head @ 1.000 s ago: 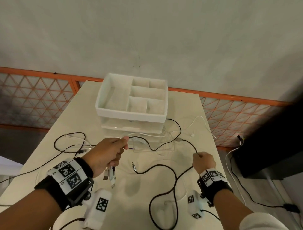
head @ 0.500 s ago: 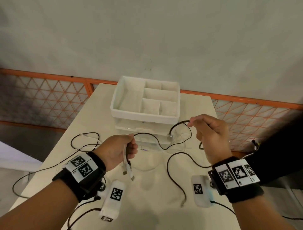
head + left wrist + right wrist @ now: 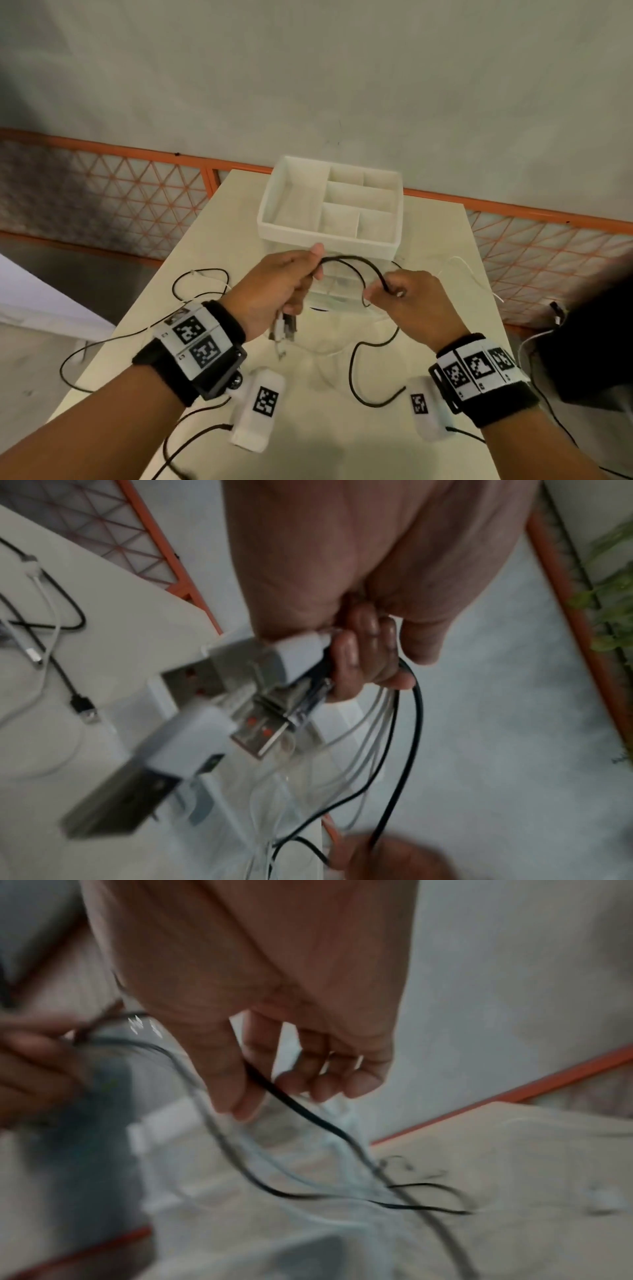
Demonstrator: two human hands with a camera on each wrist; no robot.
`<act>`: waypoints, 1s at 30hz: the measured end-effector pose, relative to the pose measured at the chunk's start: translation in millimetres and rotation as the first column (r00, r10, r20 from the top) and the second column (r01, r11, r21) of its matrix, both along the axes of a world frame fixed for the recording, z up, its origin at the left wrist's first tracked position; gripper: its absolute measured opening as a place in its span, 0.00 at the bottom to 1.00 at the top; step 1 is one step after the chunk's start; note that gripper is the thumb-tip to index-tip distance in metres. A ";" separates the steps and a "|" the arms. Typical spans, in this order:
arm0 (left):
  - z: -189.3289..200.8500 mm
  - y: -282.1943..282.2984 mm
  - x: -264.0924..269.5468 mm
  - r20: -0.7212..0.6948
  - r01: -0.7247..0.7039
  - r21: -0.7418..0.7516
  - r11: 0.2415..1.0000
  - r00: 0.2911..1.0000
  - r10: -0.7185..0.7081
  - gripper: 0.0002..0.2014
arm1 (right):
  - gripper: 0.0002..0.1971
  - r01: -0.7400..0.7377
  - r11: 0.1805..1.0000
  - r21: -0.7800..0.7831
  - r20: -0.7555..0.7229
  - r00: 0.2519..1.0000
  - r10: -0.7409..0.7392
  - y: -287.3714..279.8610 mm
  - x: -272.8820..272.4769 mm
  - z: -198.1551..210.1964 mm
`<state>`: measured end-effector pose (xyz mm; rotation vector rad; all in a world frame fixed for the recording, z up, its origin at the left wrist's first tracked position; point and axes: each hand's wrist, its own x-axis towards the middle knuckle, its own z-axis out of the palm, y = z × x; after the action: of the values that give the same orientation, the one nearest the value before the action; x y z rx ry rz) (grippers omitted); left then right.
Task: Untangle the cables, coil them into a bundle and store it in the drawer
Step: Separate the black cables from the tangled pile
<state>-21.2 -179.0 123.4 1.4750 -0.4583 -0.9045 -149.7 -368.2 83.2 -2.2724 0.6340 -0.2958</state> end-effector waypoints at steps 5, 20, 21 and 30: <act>9.9 17.2 15.8 0.170 0.056 0.132 0.990 0.982 -0.078 0.17 | 0.12 0.231 0.957 -0.175 -0.348 0.895 -0.279 -52.3 -24.2 -23.4; -16.9 13.1 19.6 0.219 -0.061 0.369 0.927 0.975 -0.023 0.20 | 0.14 0.180 0.983 0.026 0.415 0.893 -0.175 -68.3 3.3 59.8; -17.7 13.0 20.7 0.228 -0.081 0.368 0.926 0.974 -0.005 0.20 | 0.13 0.147 0.988 0.044 0.443 0.884 -0.151 -67.4 3.7 59.7; -20.2 20.8 16.2 0.221 -0.040 0.346 0.937 0.974 -0.040 0.20 | 0.18 0.166 0.979 0.117 -0.035 0.986 -0.163 -79.4 -35.2 -41.2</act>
<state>-5.0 -158.2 103.2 1.9166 -0.4803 -0.8511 -184.9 -447.6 41.9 -2.1163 0.8337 -0.3012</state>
